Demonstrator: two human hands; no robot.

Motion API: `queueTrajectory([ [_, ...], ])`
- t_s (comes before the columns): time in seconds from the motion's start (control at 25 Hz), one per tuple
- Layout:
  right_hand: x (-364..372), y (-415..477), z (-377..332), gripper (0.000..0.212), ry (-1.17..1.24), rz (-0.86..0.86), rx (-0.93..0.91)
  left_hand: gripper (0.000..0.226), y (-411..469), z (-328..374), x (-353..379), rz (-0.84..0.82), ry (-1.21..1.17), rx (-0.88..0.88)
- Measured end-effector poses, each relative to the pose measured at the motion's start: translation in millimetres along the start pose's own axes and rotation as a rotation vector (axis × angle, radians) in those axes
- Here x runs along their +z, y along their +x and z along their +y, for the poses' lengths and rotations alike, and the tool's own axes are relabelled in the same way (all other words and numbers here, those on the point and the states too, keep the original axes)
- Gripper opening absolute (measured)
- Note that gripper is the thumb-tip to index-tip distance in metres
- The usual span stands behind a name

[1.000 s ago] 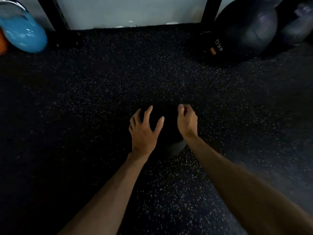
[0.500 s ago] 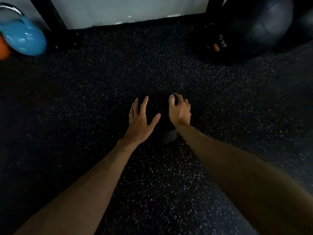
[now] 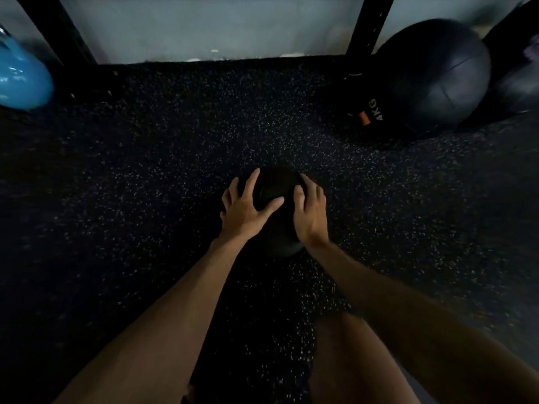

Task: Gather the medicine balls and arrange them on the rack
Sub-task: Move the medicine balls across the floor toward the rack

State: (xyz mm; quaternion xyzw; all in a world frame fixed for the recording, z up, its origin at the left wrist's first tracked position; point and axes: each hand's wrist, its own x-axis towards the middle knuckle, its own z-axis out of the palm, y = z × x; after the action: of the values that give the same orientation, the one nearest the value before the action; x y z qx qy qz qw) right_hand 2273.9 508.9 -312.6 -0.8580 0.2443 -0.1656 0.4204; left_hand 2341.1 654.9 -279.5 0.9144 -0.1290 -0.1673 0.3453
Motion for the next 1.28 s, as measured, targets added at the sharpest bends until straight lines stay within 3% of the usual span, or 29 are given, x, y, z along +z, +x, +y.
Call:
queueTrajectory([
  [0.16,6,3,3,0.061,-0.030,0.037,0.052,0.083,44,33,-5,-0.045,-0.006,-0.115],
  [0.28,0,39,1,0.062,-0.164,-0.025,0.083,0.078,48,32,1,0.091,0.004,-0.011],
  [0.44,-12,96,-1,0.057,0.143,0.008,0.339,0.083,53,11,17,0.078,-0.030,0.160],
  [0.6,-26,145,8,0.052,0.130,0.012,0.498,0.084,83,33,28,0.094,-0.005,0.176],
  [0.72,-25,153,11,0.041,0.152,0.135,0.289,0.078,123,61,31,0.125,0.037,0.096],
  [0.8,-13,142,13,0.045,0.025,0.145,0.017,0.073,157,78,24,0.100,0.022,0.000],
  [0.88,-1,134,17,0.051,-0.149,0.145,-0.138,0.070,187,92,18,0.055,0.017,-0.085],
  [1.0,4,164,15,0.052,-0.184,0.136,-0.088,0.066,217,100,18,0.131,0.020,-0.095],
  [1.12,-2,210,16,0.051,-0.120,0.117,0.027,0.066,206,81,29,0.277,-0.085,0.125],
  [1.2,-15,244,20,0.049,0.015,0.117,0.139,0.076,191,67,43,0.247,-0.166,0.230],
  [1.28,-30,272,23,0.047,0.075,0.115,0.272,0.082,188,66,55,0.178,-0.218,0.215],
])
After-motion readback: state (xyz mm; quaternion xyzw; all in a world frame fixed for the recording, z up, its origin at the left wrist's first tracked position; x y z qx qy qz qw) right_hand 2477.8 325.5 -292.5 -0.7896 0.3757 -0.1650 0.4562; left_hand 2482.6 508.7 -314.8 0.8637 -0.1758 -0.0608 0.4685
